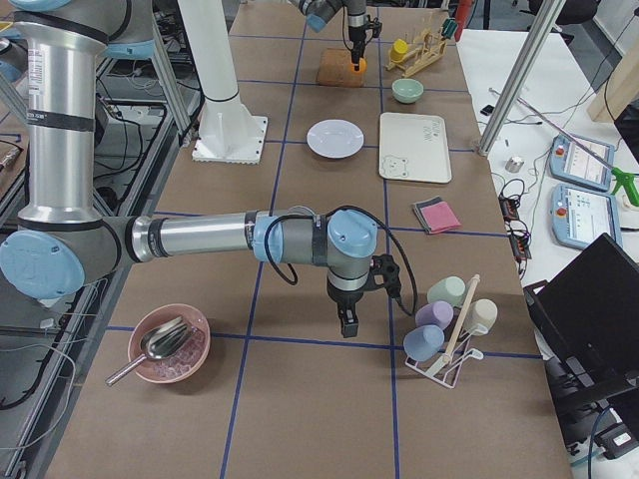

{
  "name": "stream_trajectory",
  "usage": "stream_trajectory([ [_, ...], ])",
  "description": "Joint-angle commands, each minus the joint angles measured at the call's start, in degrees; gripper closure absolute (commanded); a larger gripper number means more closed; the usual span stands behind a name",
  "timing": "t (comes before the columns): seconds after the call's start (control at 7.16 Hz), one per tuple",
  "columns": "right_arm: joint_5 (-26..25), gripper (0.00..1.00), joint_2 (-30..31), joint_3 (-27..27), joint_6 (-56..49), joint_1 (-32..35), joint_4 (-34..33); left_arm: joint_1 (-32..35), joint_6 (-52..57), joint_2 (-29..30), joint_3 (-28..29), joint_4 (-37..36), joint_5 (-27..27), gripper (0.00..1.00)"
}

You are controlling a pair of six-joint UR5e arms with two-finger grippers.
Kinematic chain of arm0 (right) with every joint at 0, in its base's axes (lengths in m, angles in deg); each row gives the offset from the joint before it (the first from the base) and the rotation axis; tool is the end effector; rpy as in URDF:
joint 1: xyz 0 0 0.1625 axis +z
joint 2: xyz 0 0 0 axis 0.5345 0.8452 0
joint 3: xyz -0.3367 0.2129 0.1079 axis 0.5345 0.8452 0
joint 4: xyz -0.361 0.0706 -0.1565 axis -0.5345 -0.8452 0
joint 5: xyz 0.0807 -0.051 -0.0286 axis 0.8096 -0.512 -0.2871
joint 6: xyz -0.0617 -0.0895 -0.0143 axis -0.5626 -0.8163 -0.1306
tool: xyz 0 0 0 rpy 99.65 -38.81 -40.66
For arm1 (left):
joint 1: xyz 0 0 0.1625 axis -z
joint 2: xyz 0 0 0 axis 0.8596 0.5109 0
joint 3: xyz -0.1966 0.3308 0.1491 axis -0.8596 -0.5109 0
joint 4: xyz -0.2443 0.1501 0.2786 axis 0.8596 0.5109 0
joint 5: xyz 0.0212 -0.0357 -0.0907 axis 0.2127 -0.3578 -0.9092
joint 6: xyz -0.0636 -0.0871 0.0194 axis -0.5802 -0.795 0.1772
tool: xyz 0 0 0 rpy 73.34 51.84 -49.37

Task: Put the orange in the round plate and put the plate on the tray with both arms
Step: 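Carry the orange with the left gripper and lower it onto the white plate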

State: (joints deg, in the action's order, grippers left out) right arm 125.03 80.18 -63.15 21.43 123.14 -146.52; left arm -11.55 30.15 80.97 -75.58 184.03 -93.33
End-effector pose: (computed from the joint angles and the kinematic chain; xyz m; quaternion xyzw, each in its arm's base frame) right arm 0.0650 -0.4337 0.6050 0.0406 -0.3632 -0.0941 0.9261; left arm 0.3229 -0.4757 0.4066 0.1161 0.4257 0.0720 0.8945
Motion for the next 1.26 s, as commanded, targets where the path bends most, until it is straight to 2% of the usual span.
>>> stream_trajectory([
  [0.0,0.46,0.0,-1.02,0.0,0.4,-0.91,0.0,-7.08,-12.38,15.37,0.03,-13.52,2.48,1.0],
  [0.14,0.46,0.0,-1.29,0.0,1.27,-1.44,0.0,-10.25,-16.01,21.72,0.3,-19.59,5.46,1.0],
  [0.28,0.55,0.0,-1.47,0.08,1.28,-1.62,0.0,-12.63,-20.39,25.26,1.69,-21.22,7.32,1.0],
  [0.7,1.51,0.0,-1.47,0.17,1.54,-1.97,0.0,-20.02,-27.63,38.53,16.34,-20.54,14.97,1.0],
  [0.84,1.52,0.0,-1.47,0.09,1.63,-2.14,0.0,-21.34,-28.6,39.26,17.86,-20.27,15.85,1.0],
  [0.98,1.52,0.0,-1.47,0.08,1.63,-2.32,0.0,-22.31,-28.26,39.01,17.88,-19.14,16.82,0.86],
  [1.12,1.52,0.0,-1.55,0.0,1.63,-2.41,0.0,-23.02,-28.0,38.66,17.96,-19.04,17.09,0.17],
])
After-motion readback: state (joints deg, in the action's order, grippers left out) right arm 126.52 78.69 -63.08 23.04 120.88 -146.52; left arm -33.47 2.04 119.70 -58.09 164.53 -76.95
